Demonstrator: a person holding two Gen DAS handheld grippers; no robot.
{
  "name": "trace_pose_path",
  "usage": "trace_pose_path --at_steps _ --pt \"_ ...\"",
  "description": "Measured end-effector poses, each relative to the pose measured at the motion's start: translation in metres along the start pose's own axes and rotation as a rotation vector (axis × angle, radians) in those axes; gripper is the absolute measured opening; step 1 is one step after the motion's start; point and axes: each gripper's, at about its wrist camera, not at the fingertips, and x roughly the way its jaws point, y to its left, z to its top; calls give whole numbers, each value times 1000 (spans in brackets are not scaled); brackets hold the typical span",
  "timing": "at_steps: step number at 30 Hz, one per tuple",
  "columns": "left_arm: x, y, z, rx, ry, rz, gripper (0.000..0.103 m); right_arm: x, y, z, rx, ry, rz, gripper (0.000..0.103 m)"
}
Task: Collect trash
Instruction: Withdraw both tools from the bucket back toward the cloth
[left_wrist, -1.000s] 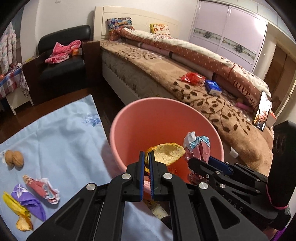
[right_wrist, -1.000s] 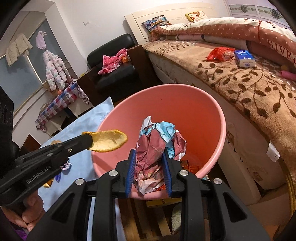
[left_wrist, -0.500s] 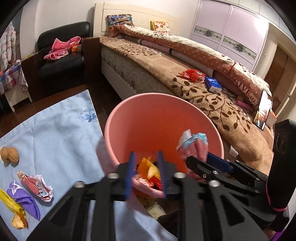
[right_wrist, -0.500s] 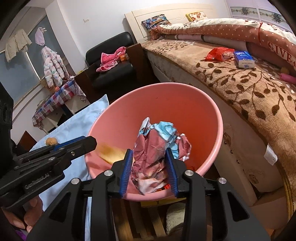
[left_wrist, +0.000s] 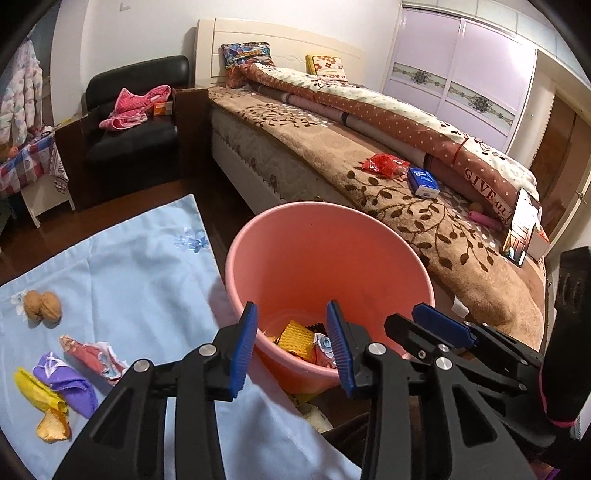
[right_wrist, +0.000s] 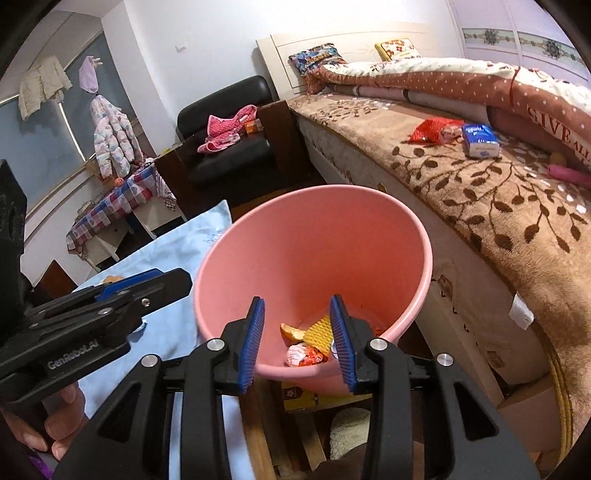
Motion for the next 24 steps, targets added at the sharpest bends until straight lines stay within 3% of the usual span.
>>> trace_pose_path --at_steps 12,24 --pt "-38 15 -21 -5 -27 24 38 -25 35 -14 -47 -17 60 37" --pt "-90 88 -69 -83 -37 108 38 -20 88 -31 -123 31 161 37"
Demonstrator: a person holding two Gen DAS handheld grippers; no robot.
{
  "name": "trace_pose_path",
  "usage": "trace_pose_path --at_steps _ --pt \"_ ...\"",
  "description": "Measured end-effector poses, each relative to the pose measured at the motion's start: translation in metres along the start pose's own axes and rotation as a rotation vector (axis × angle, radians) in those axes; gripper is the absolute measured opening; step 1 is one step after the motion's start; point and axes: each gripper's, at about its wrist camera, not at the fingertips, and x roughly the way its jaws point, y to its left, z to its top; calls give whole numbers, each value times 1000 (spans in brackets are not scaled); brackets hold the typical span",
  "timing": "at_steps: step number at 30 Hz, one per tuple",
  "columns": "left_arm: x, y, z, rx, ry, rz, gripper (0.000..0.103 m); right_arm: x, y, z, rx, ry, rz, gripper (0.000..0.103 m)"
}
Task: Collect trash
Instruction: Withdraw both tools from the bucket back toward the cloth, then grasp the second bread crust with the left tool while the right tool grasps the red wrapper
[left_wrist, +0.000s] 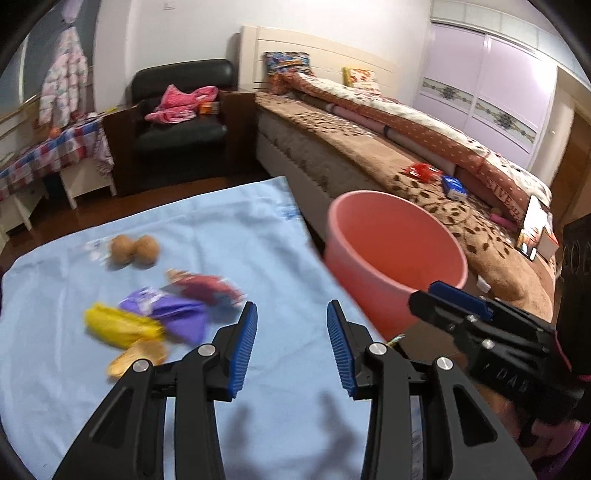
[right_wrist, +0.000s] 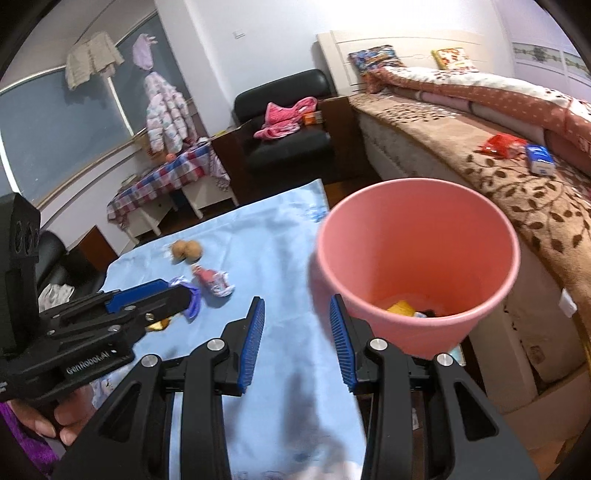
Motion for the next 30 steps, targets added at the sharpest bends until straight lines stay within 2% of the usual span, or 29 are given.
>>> trace_pose_path --at_steps 7,12,19,25,30 --pt "-17 68 -27 -113 23 89 38 16 25 0 -34 28 52 37" --pt "-16 107 -46 -194 59 146 38 31 37 1 -56 56 79 37" --pt "4 128 -47 -244 99 187 38 54 55 4 -97 99 106 37" --pt "25 133 -48 -242 136 178 38 75 68 10 -133 135 128 37" --pt "36 134 -48 -234 152 173 21 96 76 17 -139 162 142 37"
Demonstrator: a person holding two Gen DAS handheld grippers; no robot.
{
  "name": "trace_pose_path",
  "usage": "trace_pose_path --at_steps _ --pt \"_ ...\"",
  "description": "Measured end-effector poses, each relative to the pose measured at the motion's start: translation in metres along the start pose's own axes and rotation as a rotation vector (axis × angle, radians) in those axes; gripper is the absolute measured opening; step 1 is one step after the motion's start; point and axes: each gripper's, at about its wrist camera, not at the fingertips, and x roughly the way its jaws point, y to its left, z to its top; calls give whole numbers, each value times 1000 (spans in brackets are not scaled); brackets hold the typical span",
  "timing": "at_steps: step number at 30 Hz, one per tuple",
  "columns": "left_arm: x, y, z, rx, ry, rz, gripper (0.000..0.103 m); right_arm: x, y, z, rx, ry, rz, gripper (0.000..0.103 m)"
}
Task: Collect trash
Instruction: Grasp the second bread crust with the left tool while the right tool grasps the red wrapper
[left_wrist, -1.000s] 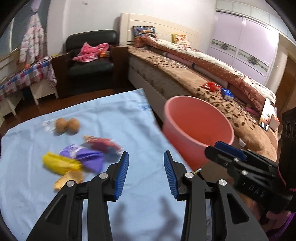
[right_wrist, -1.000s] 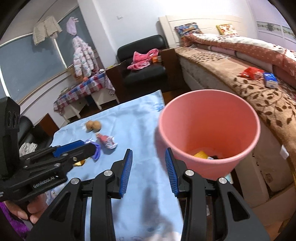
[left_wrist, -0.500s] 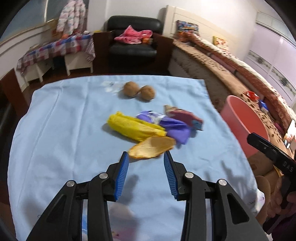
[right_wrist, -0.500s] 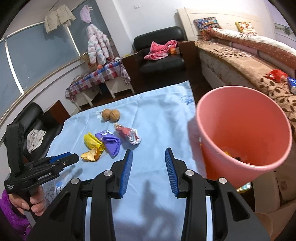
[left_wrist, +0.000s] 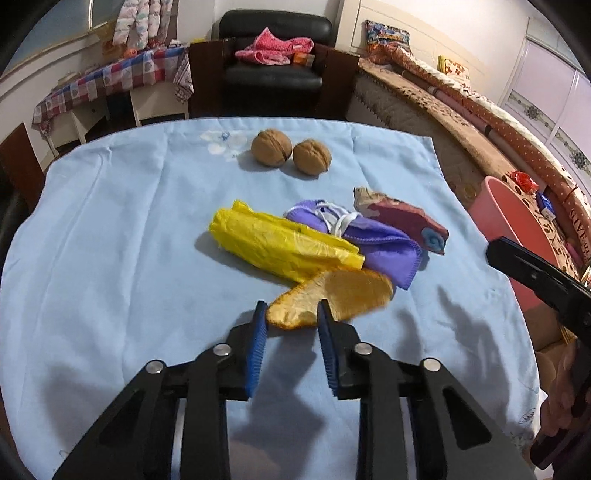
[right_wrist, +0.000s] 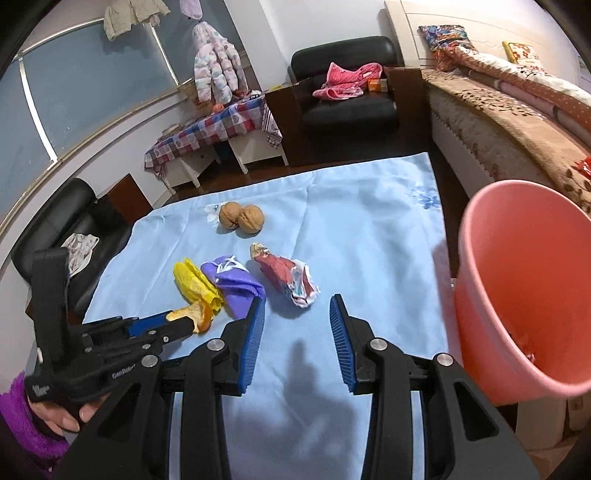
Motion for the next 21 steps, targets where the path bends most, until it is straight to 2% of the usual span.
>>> trace_pose_path --at_steps 3,6,13,21 --pt "0 5 2 -16 8 -29 9 12 3 7 -13 16 -6 37" --pt "-4 10 3 -32 -1 -49 5 23 6 11 -31 30 -9 37" --pt "-19 17 4 -40 -26 -72 4 47 9 21 -65 65 -26 37" --pt "-30 18 5 -45 -48 -81 4 57 13 21 -73 72 -2 37"
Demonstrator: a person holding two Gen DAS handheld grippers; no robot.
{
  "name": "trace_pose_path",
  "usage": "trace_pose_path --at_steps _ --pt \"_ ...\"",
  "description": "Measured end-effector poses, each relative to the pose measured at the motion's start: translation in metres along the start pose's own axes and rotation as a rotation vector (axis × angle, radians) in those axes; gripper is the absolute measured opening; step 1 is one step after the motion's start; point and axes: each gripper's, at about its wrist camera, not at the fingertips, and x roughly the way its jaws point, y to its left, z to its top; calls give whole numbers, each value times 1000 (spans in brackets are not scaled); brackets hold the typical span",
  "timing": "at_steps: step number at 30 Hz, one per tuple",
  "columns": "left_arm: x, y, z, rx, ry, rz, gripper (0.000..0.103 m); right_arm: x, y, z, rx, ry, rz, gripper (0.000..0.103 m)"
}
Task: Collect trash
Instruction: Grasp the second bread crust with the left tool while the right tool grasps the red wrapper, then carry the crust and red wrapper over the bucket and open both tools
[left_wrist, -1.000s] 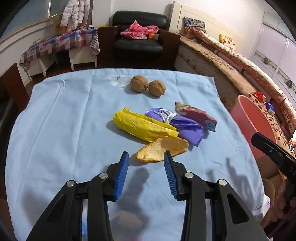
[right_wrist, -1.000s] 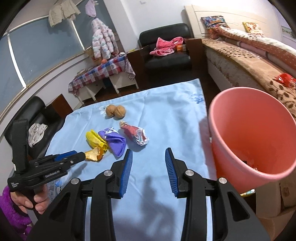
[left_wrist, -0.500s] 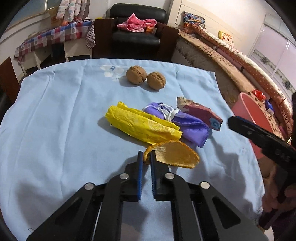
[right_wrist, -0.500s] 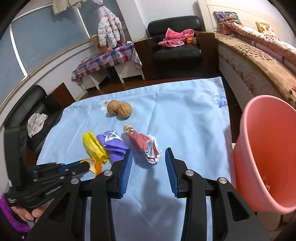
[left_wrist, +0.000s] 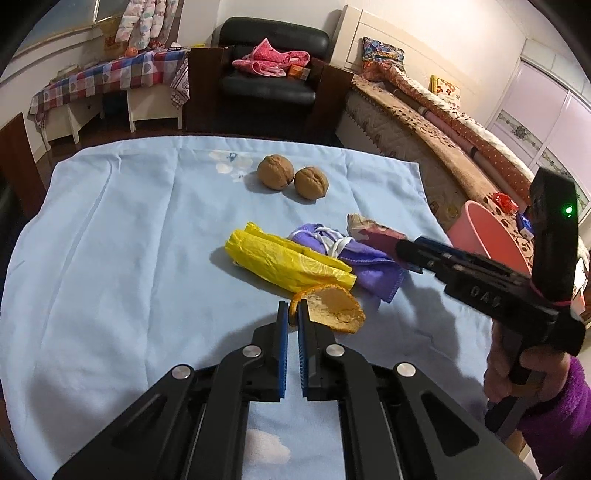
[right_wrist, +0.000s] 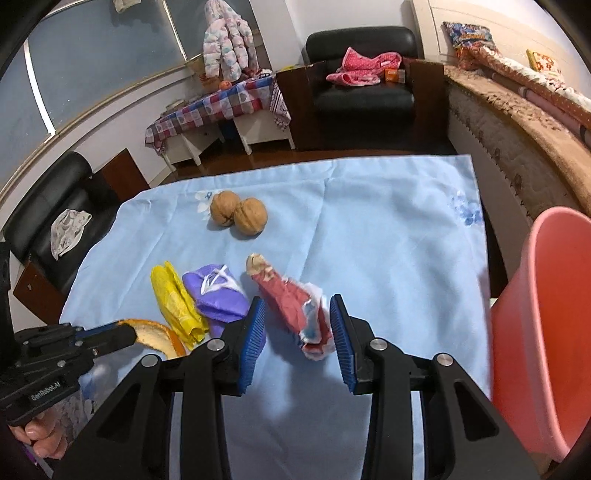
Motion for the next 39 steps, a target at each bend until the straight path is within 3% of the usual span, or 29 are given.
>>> trace_pose_path --at_steps 2,5,18,30,39 --pt "-3 -2 1 3 -7 -1 4 1 0 -2 0 10 -8 12" --pt "-9 -7 1 11 -18 -1 4 -2 -1 -7 11 15 0 8" --pt "-34 -53 15 76 -83 -51 4 -84 -22 -26 123 -127 -23 8" --pt "-33 -154 40 249 -136 -157 4 -160 -98 -47 284 -260 -193 8" --pt "-8 -218 45 326 -105 -216 4 -173 -133 -60 338 -278 -257 8"
